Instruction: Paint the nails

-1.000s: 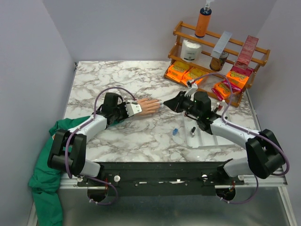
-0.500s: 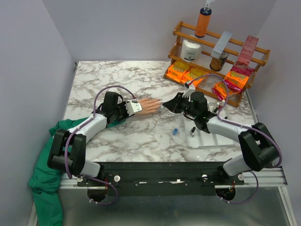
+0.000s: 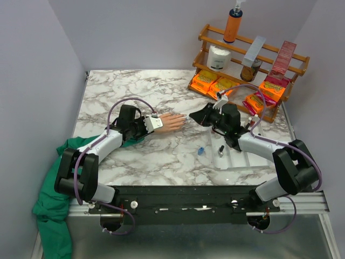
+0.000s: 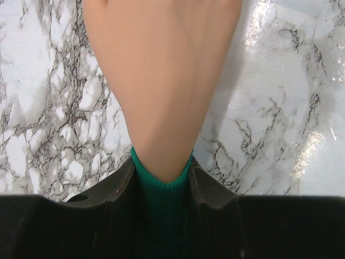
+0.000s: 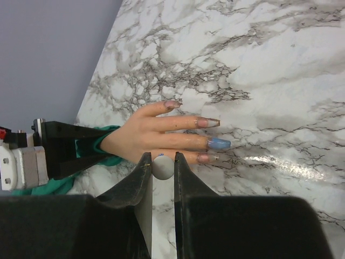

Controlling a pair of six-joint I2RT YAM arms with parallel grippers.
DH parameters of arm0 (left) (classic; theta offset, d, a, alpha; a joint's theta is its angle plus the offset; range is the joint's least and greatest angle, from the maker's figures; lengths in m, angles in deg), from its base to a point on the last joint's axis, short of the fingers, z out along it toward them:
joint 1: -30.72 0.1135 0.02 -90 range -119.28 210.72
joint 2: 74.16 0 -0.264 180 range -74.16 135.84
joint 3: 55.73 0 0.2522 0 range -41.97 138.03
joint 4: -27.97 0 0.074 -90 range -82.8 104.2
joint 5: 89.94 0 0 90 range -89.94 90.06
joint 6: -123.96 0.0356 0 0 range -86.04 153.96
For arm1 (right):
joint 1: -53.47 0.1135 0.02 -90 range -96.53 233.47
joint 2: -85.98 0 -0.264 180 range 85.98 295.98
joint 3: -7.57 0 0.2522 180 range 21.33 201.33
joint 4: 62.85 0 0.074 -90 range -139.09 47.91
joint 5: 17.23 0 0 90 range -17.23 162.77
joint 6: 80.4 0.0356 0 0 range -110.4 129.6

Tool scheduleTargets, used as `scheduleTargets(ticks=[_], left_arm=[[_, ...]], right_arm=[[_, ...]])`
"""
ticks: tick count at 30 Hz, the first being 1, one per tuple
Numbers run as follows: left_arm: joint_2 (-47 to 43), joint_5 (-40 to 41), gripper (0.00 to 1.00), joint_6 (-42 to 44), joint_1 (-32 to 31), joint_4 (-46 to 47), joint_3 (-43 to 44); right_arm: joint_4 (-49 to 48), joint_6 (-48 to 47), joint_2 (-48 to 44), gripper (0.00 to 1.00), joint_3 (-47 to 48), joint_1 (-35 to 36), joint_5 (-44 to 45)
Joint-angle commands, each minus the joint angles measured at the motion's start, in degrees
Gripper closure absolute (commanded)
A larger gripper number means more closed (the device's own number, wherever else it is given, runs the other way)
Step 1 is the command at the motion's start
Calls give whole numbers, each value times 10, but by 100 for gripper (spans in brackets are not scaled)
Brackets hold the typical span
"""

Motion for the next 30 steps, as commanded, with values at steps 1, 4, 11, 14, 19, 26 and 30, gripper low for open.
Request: scheduleTargets(ticks=[1, 4, 11, 14, 19, 26, 30], left_arm=[[-17, -31, 100, -19, 0, 6, 19], [-17, -31, 100, -20, 0, 5, 20], [-16, -33, 100, -20, 0, 3, 20], [-16, -35, 100, -20, 0, 2, 23], [-17, -35, 100, -20, 0, 2, 22], [-16, -35, 100, -18, 0, 1, 21], [-14, -36, 100, -19, 0, 0, 22]], right_arm=[[-12, 1, 15, 99, -2, -5, 21], [-4, -3, 16, 99, -1, -6, 27], [-8, -2, 23, 99, -8, -7, 25], [-8, -2, 30, 99, -4, -7, 24], [-13, 1, 33, 99, -11, -9, 32], [-26, 1, 24, 99, -19, -10, 32], [-27, 1, 27, 99, -19, -13, 32]])
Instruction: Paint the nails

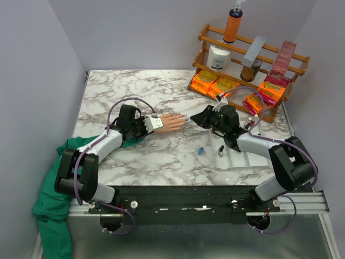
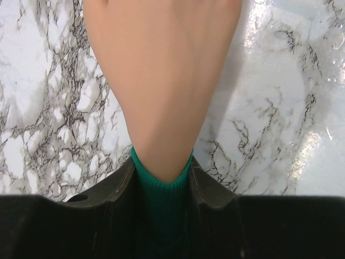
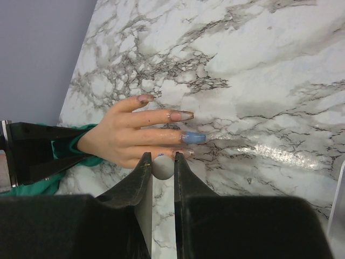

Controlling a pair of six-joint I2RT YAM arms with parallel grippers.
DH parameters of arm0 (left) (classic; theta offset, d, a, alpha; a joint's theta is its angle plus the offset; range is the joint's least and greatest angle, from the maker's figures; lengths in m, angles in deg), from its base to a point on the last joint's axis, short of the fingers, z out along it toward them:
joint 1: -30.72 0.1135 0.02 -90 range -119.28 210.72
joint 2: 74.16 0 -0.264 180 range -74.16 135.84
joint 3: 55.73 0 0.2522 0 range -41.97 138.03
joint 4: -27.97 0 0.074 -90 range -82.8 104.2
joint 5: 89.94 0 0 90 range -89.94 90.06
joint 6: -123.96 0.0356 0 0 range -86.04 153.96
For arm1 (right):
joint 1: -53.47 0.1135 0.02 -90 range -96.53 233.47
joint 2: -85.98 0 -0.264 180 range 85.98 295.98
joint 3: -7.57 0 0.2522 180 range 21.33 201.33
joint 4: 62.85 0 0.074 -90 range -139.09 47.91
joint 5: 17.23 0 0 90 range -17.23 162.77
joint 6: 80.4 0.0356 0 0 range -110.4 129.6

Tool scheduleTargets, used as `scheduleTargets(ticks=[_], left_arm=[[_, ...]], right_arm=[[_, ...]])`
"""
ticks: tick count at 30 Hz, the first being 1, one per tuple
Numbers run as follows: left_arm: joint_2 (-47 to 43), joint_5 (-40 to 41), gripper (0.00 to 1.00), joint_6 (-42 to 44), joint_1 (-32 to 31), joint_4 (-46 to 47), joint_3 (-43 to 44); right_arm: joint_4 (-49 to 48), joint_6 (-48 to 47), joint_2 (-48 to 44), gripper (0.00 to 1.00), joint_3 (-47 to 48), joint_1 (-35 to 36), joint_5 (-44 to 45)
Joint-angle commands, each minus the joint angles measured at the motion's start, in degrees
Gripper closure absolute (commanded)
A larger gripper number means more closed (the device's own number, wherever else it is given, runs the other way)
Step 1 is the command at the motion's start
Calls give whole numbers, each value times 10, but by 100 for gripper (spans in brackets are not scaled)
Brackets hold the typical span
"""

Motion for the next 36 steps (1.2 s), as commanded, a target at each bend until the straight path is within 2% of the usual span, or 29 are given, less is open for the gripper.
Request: scheduleTargets(ticks=[1, 36], left_arm=[[-15, -31, 100, -19, 0, 4, 21], [-9, -39, 100, -15, 0, -5, 22]], right_arm=[[-22, 1, 3, 99, -7, -4, 17], [-40, -6, 20, 99, 11, -11, -5]])
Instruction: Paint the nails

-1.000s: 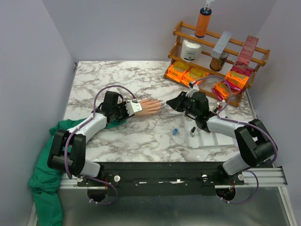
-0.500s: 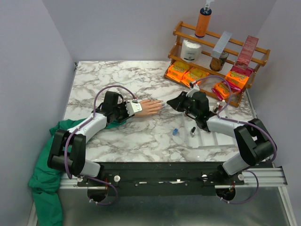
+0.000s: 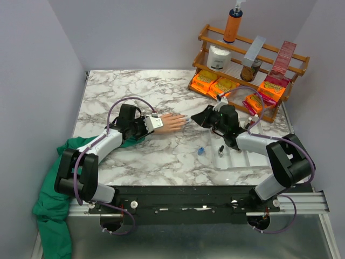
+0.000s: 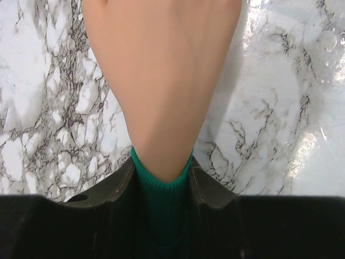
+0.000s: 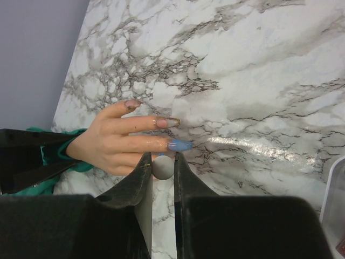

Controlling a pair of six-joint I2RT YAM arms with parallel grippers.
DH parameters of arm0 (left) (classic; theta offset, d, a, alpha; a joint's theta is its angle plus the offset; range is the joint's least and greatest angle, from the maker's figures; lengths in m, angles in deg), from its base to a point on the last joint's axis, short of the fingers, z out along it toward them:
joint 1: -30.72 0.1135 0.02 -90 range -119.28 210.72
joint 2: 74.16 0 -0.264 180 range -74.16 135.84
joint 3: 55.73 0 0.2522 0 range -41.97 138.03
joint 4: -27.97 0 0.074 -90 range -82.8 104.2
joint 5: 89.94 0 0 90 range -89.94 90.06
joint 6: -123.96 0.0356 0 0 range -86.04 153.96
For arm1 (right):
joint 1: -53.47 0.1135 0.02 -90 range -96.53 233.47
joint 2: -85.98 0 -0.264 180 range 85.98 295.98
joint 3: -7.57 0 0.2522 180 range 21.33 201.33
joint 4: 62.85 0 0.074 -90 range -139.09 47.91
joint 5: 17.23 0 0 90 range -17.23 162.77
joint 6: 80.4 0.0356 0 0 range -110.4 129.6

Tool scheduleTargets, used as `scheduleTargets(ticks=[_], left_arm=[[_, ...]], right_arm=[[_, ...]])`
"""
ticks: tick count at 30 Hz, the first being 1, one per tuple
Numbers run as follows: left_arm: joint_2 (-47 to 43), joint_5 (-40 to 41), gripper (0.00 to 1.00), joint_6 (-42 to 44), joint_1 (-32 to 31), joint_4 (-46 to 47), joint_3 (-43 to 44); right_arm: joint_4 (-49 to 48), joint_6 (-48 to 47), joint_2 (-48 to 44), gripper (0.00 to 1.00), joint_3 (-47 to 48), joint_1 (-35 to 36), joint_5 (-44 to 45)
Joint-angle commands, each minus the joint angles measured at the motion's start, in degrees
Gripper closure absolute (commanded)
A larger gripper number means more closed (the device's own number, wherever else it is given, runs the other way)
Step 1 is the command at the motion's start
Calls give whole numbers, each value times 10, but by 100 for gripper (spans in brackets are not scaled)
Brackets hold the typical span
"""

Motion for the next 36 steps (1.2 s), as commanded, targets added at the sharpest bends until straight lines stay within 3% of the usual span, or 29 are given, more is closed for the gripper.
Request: scheduleTargets(ticks=[1, 36], left_arm=[[-9, -31, 100, -14, 0, 7, 13], [-4, -36, 100, -16, 0, 7, 18]], right_arm=[[-32, -9, -6, 99, 6, -4, -7], [-18, -25, -17, 99, -5, -12, -7]])
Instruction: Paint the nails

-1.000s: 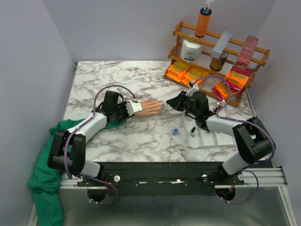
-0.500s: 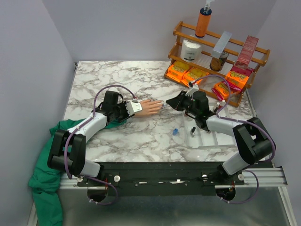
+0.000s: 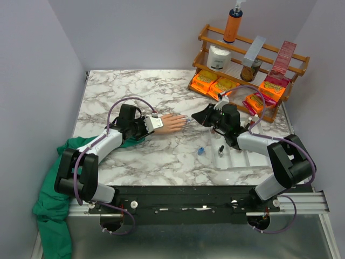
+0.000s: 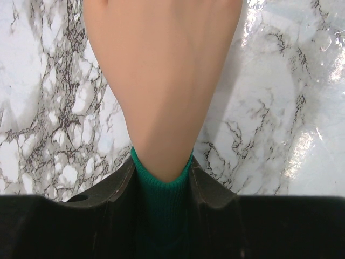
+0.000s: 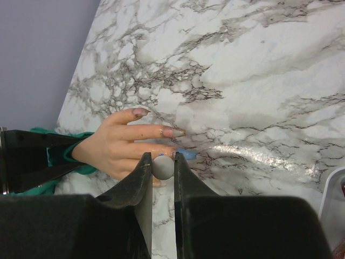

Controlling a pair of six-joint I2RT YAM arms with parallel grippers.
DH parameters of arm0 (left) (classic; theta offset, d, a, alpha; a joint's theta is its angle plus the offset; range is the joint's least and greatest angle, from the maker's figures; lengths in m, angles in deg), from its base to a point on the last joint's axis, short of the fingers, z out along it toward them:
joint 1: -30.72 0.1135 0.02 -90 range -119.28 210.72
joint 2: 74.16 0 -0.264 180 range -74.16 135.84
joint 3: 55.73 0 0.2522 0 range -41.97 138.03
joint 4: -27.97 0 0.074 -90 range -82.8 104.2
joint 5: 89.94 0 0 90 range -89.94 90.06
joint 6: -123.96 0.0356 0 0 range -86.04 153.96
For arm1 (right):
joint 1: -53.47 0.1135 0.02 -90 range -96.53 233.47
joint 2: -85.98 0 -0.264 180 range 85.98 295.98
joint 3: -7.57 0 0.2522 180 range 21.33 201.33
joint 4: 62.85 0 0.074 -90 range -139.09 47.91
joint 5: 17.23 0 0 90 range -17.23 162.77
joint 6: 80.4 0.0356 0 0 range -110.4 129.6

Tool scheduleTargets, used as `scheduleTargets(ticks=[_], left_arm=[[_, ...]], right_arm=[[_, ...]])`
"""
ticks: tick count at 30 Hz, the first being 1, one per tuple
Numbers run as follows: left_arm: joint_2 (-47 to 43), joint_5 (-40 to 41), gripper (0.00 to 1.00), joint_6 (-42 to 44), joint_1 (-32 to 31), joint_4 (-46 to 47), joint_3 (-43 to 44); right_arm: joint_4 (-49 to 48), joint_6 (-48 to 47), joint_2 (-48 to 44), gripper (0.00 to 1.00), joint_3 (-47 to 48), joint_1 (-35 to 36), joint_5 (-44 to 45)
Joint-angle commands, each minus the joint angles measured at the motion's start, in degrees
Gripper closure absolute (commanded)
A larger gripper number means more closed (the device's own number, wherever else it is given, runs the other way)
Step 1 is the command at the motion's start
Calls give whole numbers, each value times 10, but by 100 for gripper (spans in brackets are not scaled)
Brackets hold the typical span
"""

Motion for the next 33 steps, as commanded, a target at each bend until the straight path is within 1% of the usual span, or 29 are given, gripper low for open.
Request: scheduleTargets(ticks=[1, 7, 17, 23, 33], left_arm=[[-3, -31, 100, -18, 0, 12, 17], [-2, -31, 100, -17, 0, 12, 18], [-1, -36, 100, -20, 0, 12, 19], [-2, -37, 100, -20, 0, 12, 20], [-1, -38, 100, -22, 0, 12, 19]], right_arm=[[-5, -19, -11, 99, -5, -3, 3], [-28, -23, -18, 99, -15, -4, -16], [-33, -18, -1, 99, -4, -3, -35], [-9, -17, 4, 99, 6, -3, -20], [6, -14, 6, 99, 7, -4, -2]])
